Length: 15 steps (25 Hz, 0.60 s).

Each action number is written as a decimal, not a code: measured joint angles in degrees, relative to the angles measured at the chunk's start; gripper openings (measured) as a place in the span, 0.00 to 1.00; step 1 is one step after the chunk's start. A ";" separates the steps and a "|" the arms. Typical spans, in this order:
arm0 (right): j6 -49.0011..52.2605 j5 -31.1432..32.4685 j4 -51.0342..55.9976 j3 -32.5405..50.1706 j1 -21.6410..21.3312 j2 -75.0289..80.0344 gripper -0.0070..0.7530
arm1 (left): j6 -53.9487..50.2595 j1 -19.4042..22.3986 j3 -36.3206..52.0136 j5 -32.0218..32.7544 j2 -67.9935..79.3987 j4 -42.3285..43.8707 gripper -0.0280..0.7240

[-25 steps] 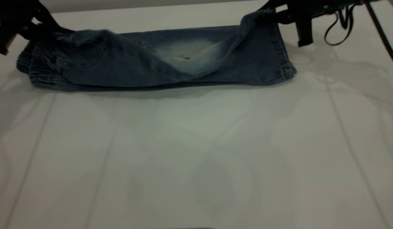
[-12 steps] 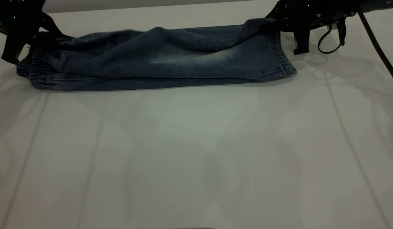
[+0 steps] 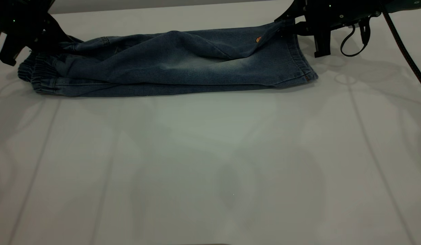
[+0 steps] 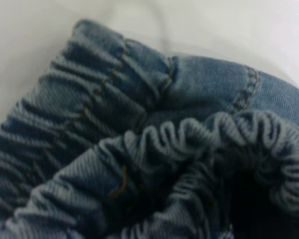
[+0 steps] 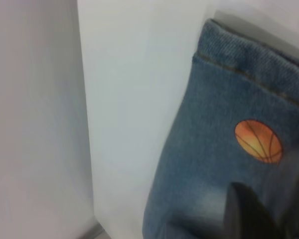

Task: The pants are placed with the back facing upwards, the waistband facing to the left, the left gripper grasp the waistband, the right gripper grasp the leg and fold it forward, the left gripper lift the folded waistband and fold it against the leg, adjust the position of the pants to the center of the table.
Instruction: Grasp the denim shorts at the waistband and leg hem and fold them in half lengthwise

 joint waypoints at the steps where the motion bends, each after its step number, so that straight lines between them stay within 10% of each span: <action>1: -0.08 0.05 0.00 -0.22 -0.12 -0.05 0.23 | 0.72 0.00 0.00 0.00 0.00 0.00 0.26; 15: -5.83 4.68 0.07 -4.55 -1.04 -0.10 0.53 | 16.54 0.00 -0.05 -1.99 -3.05 0.00 0.53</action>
